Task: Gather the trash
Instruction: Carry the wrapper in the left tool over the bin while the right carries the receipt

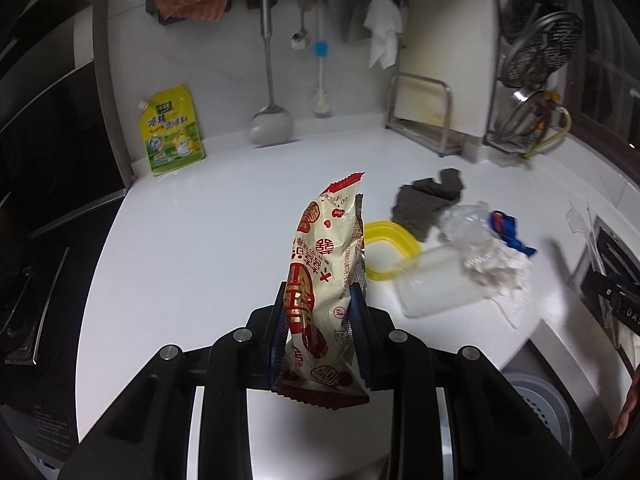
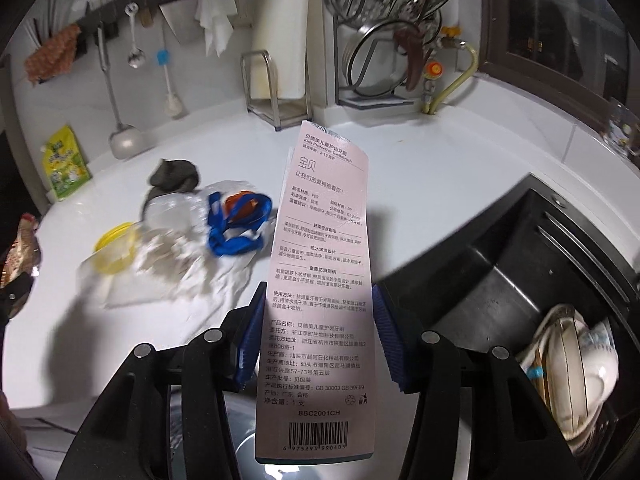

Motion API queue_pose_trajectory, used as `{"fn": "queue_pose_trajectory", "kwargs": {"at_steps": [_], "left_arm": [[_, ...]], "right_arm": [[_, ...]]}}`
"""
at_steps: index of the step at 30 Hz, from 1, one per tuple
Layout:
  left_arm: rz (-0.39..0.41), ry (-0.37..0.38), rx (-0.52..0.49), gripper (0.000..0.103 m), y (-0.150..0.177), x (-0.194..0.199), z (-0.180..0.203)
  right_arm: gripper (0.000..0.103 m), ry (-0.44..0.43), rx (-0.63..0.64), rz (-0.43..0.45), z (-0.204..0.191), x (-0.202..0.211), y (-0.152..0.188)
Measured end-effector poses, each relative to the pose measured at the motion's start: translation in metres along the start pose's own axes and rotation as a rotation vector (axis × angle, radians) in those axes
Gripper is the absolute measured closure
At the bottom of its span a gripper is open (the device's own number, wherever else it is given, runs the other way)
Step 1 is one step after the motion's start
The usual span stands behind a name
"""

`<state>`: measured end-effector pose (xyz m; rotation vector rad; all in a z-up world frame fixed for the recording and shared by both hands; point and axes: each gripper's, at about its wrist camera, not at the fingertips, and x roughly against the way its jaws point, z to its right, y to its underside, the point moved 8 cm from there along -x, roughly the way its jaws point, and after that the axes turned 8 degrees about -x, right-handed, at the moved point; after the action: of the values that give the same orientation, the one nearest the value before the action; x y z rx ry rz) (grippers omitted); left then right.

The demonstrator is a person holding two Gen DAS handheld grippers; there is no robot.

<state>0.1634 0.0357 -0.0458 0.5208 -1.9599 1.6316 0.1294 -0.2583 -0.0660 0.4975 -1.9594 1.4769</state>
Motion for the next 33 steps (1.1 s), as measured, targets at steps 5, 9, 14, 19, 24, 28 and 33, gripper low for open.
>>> {"fn": "queue_pose_trajectory", "kwargs": {"at_steps": [5, 9, 14, 19, 24, 28, 33], "left_arm": [[0.012, 0.061, -0.018, 0.074, 0.017, 0.029, 0.026], [0.015, 0.104, -0.029, 0.074, 0.037, 0.05, 0.045], [0.018, 0.13, -0.068, 0.074, 0.058, 0.069, 0.067], [-0.009, 0.178, -0.087, 0.074, 0.081, 0.074, 0.09], [-0.03, 0.189, -0.129, 0.074, 0.103, 0.075, 0.108], [-0.067, 0.203, -0.138, 0.074, 0.122, 0.067, 0.116], [-0.111, 0.198, -0.148, 0.074, 0.14, 0.057, 0.12]], "right_arm": [[0.053, -0.028, -0.013, 0.015, -0.002, 0.038, 0.03], [0.053, -0.051, 0.0, 0.003, -0.008, 0.064, 0.068], [0.053, -0.076, 0.03, -0.035, -0.014, 0.084, 0.111], [0.053, -0.097, 0.051, -0.079, -0.017, 0.089, 0.146], [0.053, -0.105, 0.055, -0.129, -0.016, 0.083, 0.172], [0.053, -0.112, 0.054, -0.166, -0.013, 0.077, 0.19], [0.053, -0.124, 0.049, -0.202, -0.01, 0.071, 0.206]]}}
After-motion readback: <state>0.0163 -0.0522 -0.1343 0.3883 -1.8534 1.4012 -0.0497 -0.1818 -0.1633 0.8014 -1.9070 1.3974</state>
